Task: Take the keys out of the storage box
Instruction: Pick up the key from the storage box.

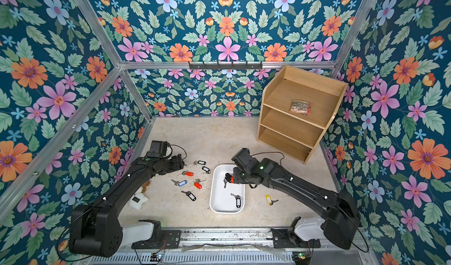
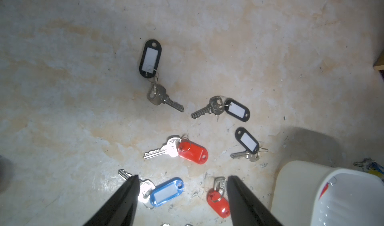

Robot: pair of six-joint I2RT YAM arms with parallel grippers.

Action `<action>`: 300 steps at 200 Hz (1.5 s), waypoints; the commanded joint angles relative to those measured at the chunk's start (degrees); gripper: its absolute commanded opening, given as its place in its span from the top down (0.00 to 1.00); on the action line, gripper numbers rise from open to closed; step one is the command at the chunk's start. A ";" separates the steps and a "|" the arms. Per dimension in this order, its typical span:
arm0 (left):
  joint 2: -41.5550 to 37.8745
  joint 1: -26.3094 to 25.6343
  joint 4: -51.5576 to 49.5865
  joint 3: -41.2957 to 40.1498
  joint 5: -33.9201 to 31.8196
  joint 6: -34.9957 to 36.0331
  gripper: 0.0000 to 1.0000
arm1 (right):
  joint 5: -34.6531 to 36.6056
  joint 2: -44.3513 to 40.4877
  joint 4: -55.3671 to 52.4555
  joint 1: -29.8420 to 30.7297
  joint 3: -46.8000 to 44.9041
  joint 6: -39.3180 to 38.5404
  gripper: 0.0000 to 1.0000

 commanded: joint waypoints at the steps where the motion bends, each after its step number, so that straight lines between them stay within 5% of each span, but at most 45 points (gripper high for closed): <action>1: -0.28 -0.05 1.38 0.04 2.01 -0.04 0.27 | -1.50 3.62 6.52 0.42 -0.43 3.18 0.45; 132: 0.63 0.02 1.74 -0.03 4.24 0.12 0.27 | 1.91 26.41 9.01 -1.22 4.34 2.63 0.65; 184: 1.25 0.03 1.50 0.07 4.63 0.22 0.27 | -1.61 25.13 9.05 4.70 3.09 5.07 0.73; 245: 1.10 -0.01 1.64 0.01 4.71 0.22 0.27 | 1.72 20.02 4.71 5.68 2.57 7.14 1.00; 300: 0.99 0.00 1.61 -0.04 4.50 0.22 0.27 | 4.09 16.10 0.34 5.68 5.65 7.27 1.00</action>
